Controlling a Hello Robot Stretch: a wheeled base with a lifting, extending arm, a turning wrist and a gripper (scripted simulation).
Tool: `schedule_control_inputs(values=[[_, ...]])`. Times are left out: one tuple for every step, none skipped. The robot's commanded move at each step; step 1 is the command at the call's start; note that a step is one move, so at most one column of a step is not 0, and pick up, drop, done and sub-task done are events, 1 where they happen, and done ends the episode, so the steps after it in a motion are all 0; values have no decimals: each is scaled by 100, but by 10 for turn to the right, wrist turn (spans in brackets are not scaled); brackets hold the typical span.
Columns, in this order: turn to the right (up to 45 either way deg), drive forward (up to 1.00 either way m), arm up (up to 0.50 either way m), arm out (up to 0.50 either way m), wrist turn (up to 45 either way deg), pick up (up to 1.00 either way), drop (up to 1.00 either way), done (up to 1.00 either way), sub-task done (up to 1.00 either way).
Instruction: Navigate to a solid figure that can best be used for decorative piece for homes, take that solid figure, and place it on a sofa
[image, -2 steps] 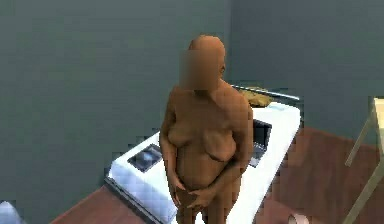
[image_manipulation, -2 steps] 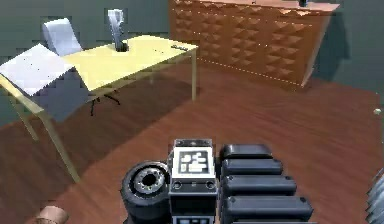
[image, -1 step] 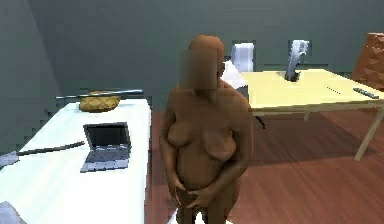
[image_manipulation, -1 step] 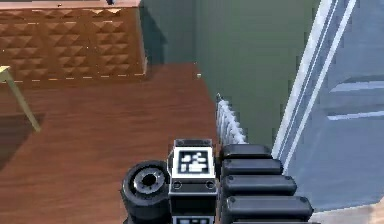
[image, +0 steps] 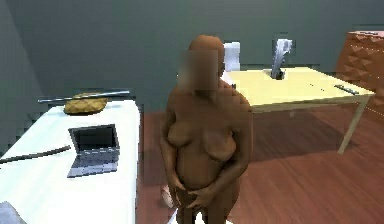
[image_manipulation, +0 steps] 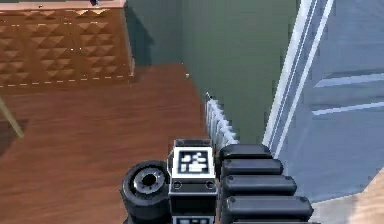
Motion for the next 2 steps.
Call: schedule_control_inputs(values=[[0, 5, 0, 0, 0, 0, 0, 0, 0], [450, 0, 0, 0, 0, 0, 0, 0, 0]])
